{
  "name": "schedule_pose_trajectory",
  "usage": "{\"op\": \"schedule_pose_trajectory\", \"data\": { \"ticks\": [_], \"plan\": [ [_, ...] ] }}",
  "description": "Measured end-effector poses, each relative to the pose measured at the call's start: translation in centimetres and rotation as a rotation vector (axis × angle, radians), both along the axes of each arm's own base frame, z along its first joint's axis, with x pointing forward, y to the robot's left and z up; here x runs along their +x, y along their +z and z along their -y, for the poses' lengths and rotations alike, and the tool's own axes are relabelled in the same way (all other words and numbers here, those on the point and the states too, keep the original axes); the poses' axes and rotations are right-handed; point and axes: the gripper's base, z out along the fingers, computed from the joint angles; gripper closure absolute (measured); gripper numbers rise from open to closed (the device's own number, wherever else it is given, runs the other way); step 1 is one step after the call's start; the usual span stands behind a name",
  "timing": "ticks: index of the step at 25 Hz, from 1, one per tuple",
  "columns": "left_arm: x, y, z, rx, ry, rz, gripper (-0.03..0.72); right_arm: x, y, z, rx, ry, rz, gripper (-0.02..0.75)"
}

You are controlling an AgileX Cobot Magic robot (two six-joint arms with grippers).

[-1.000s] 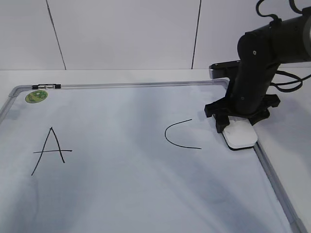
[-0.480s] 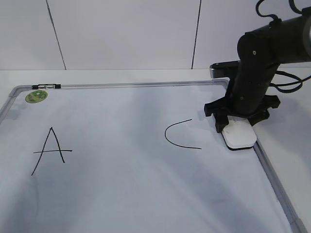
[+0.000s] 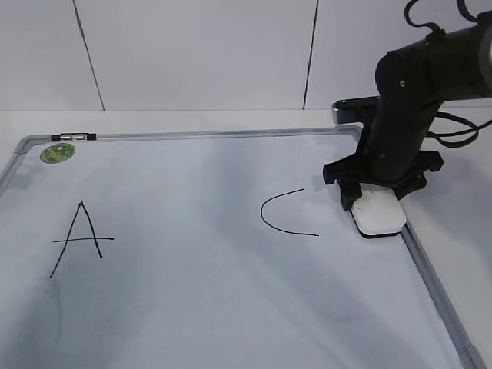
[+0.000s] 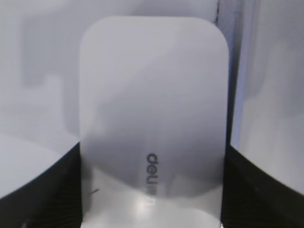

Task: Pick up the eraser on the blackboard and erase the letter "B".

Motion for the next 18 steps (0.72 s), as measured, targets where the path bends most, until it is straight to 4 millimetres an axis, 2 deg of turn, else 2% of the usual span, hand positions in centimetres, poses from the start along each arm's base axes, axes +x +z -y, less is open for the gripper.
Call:
{"op": "schedule_pose_trajectory", "data": {
  "ticks": [6,18],
  "plan": [
    [0.01,0.01,0.04,-0.004,0.002,0.001,0.676,0.09,-0.2,-0.02,-0.001,-0.004,-0.002,0.127],
    [0.02,0.01,0.03,-0.01,0.008,0.002,0.676,0.27,0.18,0.01,-0.017,-0.013,-0.031,0.124]
  ]
}}
